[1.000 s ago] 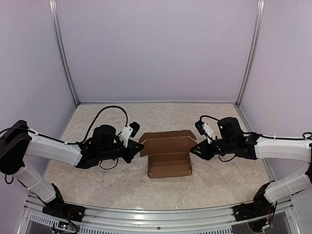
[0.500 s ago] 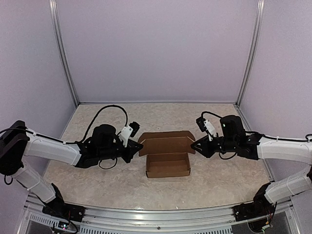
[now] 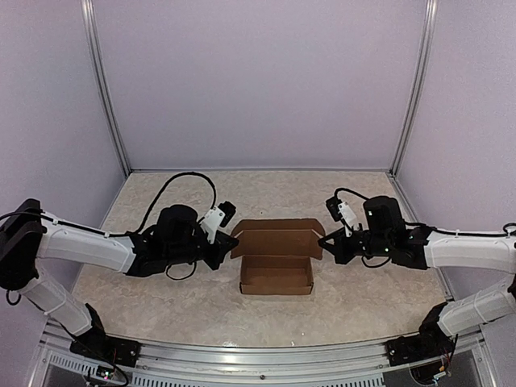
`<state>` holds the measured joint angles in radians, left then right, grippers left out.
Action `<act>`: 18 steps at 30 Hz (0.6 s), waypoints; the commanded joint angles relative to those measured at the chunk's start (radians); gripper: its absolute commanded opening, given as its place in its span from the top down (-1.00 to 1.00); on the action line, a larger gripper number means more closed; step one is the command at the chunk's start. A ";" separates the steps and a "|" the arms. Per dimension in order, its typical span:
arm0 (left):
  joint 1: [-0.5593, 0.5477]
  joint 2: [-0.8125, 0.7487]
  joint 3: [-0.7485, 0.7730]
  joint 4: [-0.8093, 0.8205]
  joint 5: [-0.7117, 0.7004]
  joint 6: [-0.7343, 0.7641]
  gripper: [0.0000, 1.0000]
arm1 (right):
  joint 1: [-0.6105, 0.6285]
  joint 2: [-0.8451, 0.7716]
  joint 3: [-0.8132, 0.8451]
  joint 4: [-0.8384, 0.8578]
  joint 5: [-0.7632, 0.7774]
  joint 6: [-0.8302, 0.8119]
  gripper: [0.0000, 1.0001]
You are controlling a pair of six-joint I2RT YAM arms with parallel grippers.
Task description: Fold the paper box
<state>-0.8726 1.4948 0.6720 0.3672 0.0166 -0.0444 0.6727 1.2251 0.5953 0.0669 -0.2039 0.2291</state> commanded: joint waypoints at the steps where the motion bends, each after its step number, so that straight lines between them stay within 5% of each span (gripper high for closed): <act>1: -0.033 -0.025 0.028 -0.039 -0.066 -0.013 1.00 | 0.061 -0.031 -0.029 0.040 0.110 0.066 1.00; 18: -0.132 -0.015 0.063 -0.084 -0.250 -0.160 1.00 | 0.371 0.034 -0.105 0.256 0.647 0.269 1.00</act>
<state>-0.9737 1.4849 0.7097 0.2764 -0.2169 -0.1570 0.9852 1.2228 0.5037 0.2321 0.3058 0.4267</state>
